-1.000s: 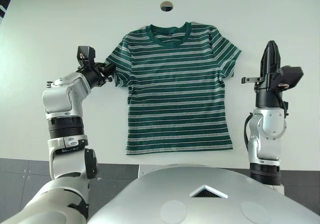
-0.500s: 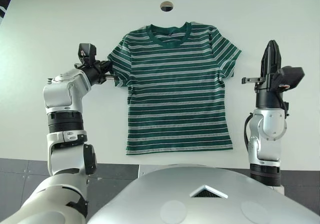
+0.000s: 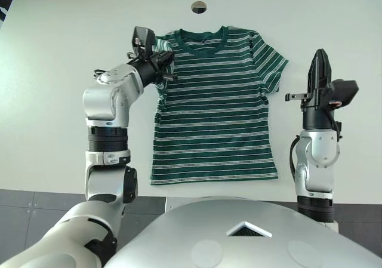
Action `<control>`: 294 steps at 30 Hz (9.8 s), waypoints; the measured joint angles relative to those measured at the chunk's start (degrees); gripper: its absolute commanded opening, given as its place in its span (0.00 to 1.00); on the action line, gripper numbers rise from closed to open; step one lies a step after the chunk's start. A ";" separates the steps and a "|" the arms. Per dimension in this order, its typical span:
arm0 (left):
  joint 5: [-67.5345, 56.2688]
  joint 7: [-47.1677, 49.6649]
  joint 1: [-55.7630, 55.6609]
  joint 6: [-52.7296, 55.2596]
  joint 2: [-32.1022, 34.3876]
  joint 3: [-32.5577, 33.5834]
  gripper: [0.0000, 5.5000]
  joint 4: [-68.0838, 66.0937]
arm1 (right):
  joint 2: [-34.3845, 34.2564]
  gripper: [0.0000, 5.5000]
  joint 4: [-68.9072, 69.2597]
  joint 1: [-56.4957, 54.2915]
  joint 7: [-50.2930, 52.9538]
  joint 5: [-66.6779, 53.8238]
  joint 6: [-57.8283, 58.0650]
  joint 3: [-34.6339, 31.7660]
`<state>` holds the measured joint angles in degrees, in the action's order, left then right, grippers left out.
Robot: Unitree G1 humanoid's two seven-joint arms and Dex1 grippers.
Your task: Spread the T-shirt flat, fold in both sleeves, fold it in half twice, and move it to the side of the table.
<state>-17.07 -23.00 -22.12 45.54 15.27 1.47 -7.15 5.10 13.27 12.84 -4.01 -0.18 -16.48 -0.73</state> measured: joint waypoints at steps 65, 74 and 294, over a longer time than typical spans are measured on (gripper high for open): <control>-4.16 4.55 1.77 -5.73 -6.64 1.23 0.29 13.51 | 11.29 0.03 -49.76 -40.29 -20.35 -4.88 33.64 0.36; -2.95 5.06 2.35 -8.13 -6.65 1.84 0.29 13.44 | 9.09 0.03 -29.08 -34.10 -20.26 -4.46 37.29 4.47; 21.72 -25.21 13.34 -27.23 18.16 -25.31 0.02 12.54 | 44.66 0.02 9.66 -13.41 -61.25 10.72 16.38 28.55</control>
<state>4.65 -48.21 -8.78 18.31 33.43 -23.84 5.39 49.76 22.93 -0.56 -65.26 10.54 -0.09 27.83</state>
